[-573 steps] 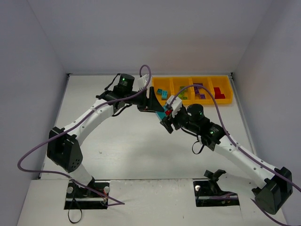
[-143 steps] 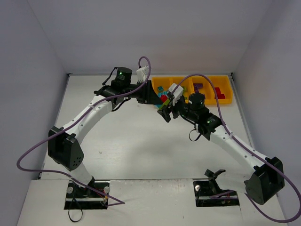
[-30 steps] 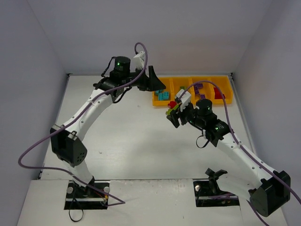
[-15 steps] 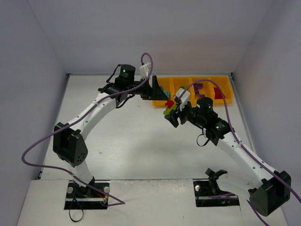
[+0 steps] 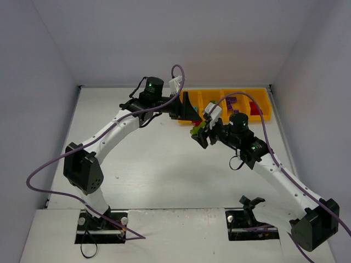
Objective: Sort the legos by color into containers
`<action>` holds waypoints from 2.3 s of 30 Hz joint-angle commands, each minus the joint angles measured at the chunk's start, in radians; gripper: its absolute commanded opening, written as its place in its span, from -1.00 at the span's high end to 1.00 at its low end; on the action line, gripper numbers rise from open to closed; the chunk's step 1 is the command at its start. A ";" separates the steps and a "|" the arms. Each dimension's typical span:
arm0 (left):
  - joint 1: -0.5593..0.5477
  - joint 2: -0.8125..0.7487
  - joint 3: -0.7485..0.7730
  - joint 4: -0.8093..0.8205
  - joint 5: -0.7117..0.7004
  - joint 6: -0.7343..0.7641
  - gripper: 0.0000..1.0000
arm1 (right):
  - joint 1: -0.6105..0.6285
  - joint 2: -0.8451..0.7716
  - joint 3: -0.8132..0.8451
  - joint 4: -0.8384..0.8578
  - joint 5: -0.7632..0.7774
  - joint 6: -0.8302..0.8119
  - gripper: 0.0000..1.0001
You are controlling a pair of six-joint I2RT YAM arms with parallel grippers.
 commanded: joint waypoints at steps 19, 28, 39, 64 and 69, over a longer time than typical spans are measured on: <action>-0.030 0.008 0.048 0.038 0.038 0.021 0.21 | -0.004 0.005 0.051 0.071 -0.033 0.001 1.00; -0.032 0.017 0.059 0.004 0.034 0.041 0.07 | -0.004 0.016 0.056 0.073 -0.032 -0.002 1.00; -0.025 0.006 0.065 0.019 0.040 0.029 0.06 | -0.007 0.009 0.045 0.071 -0.025 0.003 1.00; 0.040 -0.044 0.042 0.033 0.090 0.024 0.79 | -0.008 -0.039 -0.054 0.064 0.036 0.021 1.00; 0.071 -0.064 0.048 0.025 0.104 0.032 0.81 | -0.015 -0.050 -0.100 0.058 0.059 0.024 1.00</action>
